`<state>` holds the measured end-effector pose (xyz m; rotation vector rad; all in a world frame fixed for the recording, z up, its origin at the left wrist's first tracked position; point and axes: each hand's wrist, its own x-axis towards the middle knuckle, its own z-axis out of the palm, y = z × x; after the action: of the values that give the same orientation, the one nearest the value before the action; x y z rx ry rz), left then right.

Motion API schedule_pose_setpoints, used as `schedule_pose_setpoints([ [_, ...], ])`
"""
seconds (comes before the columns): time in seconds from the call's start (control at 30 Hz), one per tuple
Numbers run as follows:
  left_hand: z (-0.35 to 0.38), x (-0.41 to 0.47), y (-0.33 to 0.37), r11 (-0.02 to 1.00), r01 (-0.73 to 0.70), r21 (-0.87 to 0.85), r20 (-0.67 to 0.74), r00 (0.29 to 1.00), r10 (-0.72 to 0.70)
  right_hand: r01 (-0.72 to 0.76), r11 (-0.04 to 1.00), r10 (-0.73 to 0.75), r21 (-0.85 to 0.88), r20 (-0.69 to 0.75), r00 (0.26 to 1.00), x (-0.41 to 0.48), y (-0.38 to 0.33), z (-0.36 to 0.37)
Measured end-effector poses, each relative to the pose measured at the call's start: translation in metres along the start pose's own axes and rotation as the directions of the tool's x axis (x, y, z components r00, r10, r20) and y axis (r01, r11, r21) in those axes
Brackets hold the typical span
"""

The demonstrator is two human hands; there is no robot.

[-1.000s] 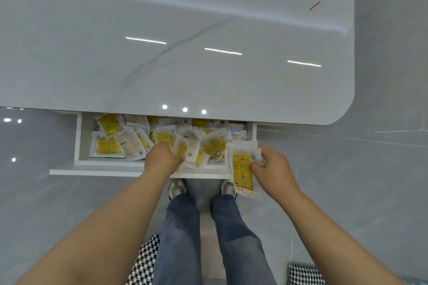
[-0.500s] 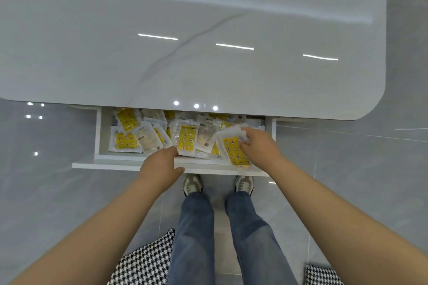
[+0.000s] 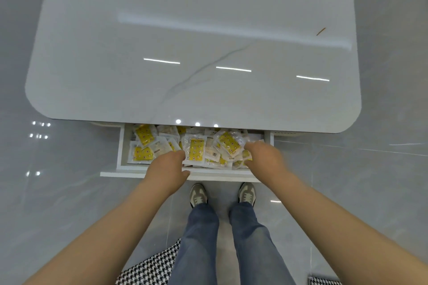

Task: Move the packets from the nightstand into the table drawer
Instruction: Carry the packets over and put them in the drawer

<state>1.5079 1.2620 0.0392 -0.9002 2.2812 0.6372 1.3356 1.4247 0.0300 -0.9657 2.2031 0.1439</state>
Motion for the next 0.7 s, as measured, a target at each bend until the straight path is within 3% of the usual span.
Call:
schedule_pose_setpoints([
  [0.17,-0.049,-0.046,0.020,0.995,-0.100,0.026,-0.052,0.994,0.101,-0.024,0.998,0.026,0.053,-0.026,0.999,-0.062,-0.012,-0.046],
  [0.37,-0.121,-0.102,0.058,0.964,-0.245,0.106,-0.125,0.958,0.257,-0.050,0.992,0.070,0.114,-0.180,0.981,-0.142,-0.013,-0.111],
  [0.53,-0.184,-0.139,0.113,0.896,-0.406,0.179,-0.214,0.873,0.439,-0.079,0.983,0.130,0.165,-0.324,0.937,-0.199,0.002,-0.170],
  [0.7,-0.231,-0.169,0.186,0.802,-0.532,0.273,-0.268,0.758,0.595,-0.101,0.971,0.198,0.215,-0.498,0.844,-0.251,0.040,-0.224],
])
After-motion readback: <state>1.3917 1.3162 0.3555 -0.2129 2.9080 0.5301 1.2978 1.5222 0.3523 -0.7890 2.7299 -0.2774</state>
